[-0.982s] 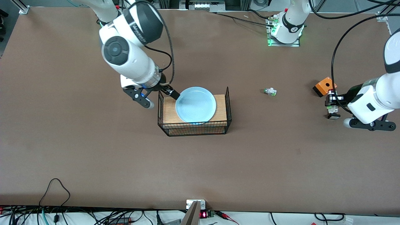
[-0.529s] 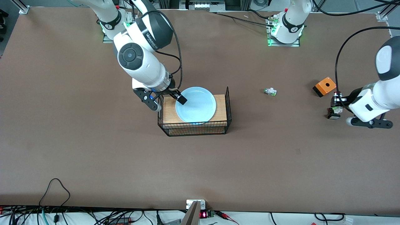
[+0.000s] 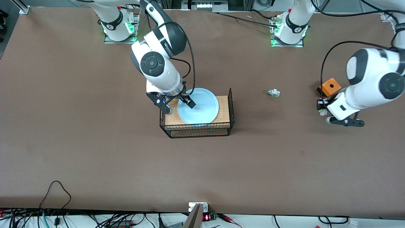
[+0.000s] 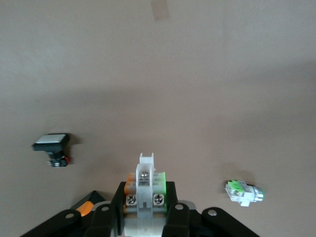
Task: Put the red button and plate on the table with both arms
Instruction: 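Grip the plate rim with the right gripper while the left gripper sets the button down, then lift the blue plate off the board with the right gripper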
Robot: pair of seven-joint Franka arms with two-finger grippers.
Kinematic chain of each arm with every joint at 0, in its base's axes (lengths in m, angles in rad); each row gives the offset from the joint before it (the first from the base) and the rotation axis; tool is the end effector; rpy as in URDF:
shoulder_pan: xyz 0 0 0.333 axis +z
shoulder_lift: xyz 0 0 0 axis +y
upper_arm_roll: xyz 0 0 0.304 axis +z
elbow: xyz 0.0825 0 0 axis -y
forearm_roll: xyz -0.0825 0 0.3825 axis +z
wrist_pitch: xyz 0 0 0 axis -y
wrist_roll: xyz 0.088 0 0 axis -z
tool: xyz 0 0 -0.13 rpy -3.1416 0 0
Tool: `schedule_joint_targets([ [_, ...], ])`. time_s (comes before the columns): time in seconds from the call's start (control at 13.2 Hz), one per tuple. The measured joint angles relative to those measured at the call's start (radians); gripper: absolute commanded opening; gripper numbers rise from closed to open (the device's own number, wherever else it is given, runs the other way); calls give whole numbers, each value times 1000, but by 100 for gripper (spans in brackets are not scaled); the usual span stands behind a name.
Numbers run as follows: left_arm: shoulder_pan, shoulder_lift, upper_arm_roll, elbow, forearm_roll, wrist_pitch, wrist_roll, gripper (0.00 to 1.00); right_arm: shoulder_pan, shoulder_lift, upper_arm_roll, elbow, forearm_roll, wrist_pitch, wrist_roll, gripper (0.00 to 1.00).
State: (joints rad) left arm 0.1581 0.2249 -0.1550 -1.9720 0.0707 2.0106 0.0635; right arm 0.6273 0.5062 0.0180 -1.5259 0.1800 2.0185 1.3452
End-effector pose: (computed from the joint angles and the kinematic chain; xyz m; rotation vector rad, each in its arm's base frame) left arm 0.5690 0.0089 0.3111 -3.1047 0.1487 0.2864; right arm 0.5402 0.4224 0.3326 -2.8218 1.1621 0.2300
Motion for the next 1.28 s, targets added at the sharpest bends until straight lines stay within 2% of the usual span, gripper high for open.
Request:
schedule_joint_targets([
  [0.15,8,8,4,-67,0,71,0,0,0,18,-1,0,-17,5,0,99],
  [0.23,13,19,4,-93,0,102,0,0,1,24,-1,1,-36,5,0,94],
  [0.6,34,103,7,-162,0,207,0,0,41,38,0,2,-85,5,0,67],
  [0.98,41,149,7,-241,0,351,0,2,49,38,-2,3,-89,4,0,39],
  [1.06,41,152,6,-256,0,367,0,15,49,38,-2,3,-89,4,0,33],
  [1.13,40,154,5,-265,0,374,0,51,49,38,-2,4,-89,2,0,25],
  [1.21,40,154,4,-268,0,376,0,94,49,38,-2,5,-89,-2,0,15],
  [1.28,39,153,2,-268,0,378,0,100,49,38,-2,5,-85,-4,0,6],
])
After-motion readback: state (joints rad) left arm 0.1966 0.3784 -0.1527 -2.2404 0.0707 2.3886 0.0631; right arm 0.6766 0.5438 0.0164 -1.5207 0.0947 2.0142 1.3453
